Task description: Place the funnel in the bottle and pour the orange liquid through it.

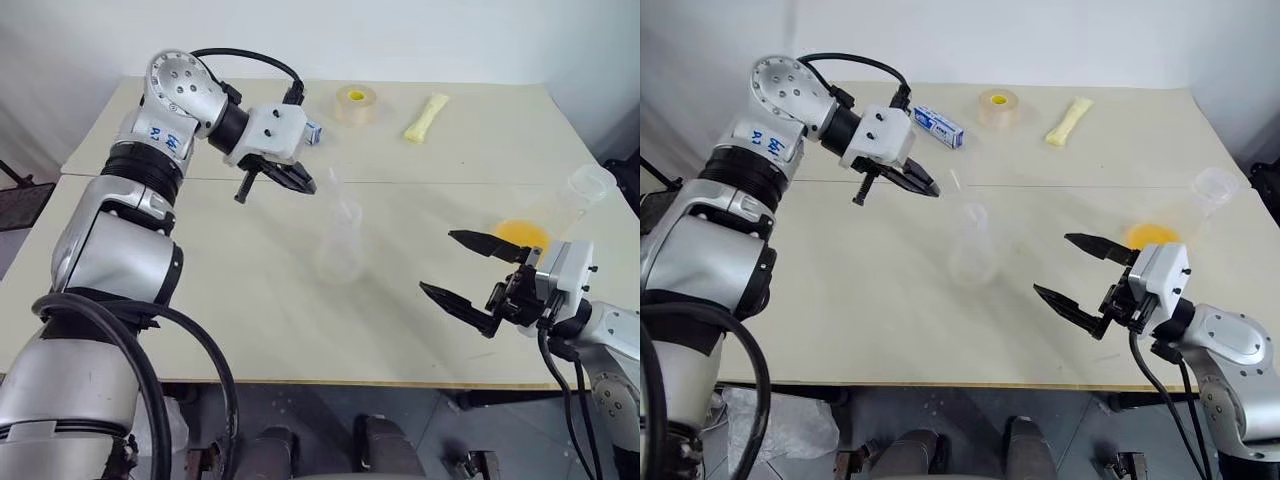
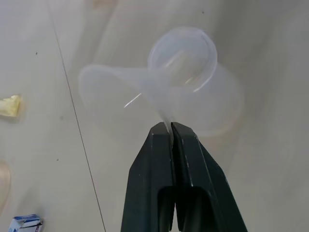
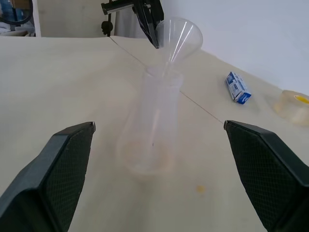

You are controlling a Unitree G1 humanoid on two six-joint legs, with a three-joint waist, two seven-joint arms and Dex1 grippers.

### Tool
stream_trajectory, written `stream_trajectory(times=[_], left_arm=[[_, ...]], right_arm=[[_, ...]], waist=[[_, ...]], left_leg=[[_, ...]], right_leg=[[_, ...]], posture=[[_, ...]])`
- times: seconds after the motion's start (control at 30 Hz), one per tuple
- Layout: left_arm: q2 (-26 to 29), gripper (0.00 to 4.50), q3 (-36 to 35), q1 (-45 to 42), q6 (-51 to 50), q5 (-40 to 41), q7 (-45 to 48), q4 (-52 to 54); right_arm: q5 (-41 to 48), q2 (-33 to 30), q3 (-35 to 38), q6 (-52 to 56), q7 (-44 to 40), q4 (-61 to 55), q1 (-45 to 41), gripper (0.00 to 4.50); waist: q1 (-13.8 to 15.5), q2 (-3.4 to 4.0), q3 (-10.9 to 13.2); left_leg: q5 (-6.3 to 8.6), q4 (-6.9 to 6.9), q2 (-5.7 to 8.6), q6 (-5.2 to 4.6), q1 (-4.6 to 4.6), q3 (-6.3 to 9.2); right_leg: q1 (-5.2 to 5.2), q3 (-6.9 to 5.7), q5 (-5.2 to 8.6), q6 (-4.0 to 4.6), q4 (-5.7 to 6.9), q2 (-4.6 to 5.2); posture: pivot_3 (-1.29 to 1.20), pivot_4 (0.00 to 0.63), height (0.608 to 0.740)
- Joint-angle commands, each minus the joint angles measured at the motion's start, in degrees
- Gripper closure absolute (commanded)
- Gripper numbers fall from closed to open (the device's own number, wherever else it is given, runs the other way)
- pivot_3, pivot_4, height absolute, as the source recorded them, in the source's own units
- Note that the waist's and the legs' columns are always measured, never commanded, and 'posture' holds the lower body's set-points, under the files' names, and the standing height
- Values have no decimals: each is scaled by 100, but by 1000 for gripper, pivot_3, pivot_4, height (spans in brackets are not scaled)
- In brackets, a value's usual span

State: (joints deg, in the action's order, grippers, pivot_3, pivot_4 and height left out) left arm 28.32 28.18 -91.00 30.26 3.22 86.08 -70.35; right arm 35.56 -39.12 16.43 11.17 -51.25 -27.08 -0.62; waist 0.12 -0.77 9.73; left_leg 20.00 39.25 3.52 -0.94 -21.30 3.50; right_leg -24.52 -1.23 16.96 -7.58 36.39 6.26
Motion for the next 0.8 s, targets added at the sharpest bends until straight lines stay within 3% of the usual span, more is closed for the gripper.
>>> stream_trajectory(times=[0.03,0.43,0.57,0.8], left_arm=[[-82,4455,96,-297,305,-231,642,-8],[-326,4455,126,-497,685,-802,642,-142],[-389,3550,-9,-550,737,-927,642,-158],[-483,1271,-312,-598,766,-1060,491,-183]], right_arm=[[19,60,37,-151,41,-205,-36,0],[-99,88,45,-173,84,-183,-28,0],[-116,80,68,-183,85,-172,-11,0],[-139,60,84,-223,76,-101,-34,0]], waist=[[3,0,0],[6,0,0],[14,-4,3],[10,-6,5]], left_leg=[[0,0,0,-1,0,-1],[0,0,0,-5,0,-5],[-1,1,2,-8,0,-6],[-1,1,2,-9,0,-6]], right_leg=[[0,0,0,0,0,0],[1,1,-2,-4,-1,-1],[0,1,-2,-5,-1,0],[0,0,-3,-6,-1,0]], posture=[[0,150,740],[0,150,740],[0,150,740],[0,150,740]])
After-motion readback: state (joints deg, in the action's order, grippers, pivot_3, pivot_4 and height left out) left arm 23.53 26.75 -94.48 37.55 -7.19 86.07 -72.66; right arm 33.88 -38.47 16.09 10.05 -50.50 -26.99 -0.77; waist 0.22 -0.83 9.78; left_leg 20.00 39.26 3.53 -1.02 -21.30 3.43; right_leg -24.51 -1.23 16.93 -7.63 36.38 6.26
